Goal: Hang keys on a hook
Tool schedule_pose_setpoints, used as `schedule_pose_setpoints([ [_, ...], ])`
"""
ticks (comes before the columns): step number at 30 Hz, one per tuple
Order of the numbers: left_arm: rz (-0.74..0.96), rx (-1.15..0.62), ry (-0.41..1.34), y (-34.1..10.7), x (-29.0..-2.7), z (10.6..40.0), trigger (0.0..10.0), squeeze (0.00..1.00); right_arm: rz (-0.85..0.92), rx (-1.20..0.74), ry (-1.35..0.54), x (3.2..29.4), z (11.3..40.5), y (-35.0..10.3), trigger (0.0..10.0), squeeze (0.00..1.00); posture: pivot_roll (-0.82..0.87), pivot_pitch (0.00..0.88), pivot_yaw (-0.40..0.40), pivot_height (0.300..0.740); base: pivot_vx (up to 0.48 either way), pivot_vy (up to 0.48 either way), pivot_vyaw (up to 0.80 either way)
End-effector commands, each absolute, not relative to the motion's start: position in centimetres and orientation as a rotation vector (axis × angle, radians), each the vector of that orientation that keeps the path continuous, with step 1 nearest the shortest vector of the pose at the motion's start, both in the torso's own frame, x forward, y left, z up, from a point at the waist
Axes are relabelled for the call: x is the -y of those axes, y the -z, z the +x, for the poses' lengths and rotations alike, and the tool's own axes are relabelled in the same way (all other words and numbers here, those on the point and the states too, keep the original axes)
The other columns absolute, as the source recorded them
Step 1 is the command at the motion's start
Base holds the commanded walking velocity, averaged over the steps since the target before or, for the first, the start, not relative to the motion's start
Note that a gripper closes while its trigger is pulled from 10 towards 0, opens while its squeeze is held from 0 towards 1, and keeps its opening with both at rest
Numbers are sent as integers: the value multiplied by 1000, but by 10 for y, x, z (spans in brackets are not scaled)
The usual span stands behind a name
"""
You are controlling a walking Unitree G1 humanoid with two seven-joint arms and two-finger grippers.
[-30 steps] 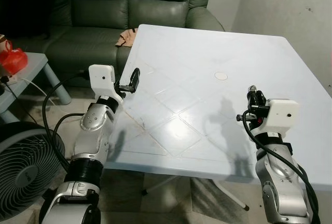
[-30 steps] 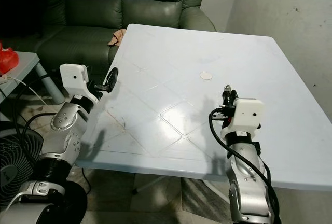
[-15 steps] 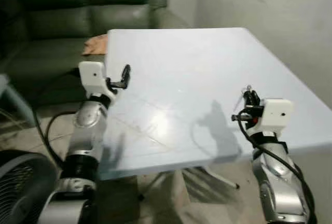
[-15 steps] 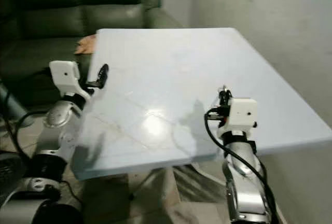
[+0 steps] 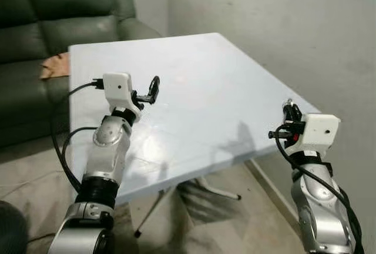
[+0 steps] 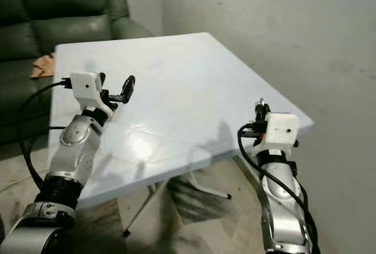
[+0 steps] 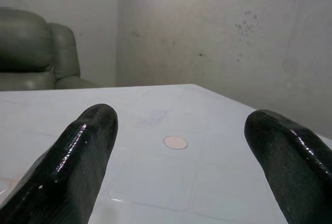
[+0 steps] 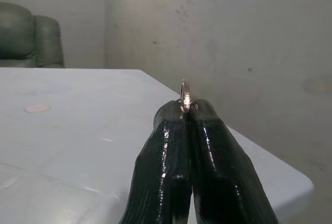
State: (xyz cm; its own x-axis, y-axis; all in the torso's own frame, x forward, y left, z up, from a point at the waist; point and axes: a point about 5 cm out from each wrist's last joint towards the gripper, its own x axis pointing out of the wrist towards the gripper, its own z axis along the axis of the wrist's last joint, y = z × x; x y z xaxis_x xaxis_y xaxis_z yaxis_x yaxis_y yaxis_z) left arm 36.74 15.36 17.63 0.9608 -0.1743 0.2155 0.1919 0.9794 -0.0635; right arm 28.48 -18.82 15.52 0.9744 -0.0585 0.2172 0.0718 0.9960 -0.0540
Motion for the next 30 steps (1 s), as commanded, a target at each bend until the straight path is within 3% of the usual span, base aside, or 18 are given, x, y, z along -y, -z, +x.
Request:
schedule_pose_setpoints([
  [1, -77, 217, 207, -179, -149, 369, 10000, 0, -74, 234, 71, 190, 286, -159, 10000, 0, -74, 1, -11, 740, 0, 0, -694],
  [30, -54, 215, 242, -176, -144, 366, 10000, 0, -78, 224, 79, 193, 282, -156, 10000, 0, -76, 6, -14, 740, 0, 0, -695],
])
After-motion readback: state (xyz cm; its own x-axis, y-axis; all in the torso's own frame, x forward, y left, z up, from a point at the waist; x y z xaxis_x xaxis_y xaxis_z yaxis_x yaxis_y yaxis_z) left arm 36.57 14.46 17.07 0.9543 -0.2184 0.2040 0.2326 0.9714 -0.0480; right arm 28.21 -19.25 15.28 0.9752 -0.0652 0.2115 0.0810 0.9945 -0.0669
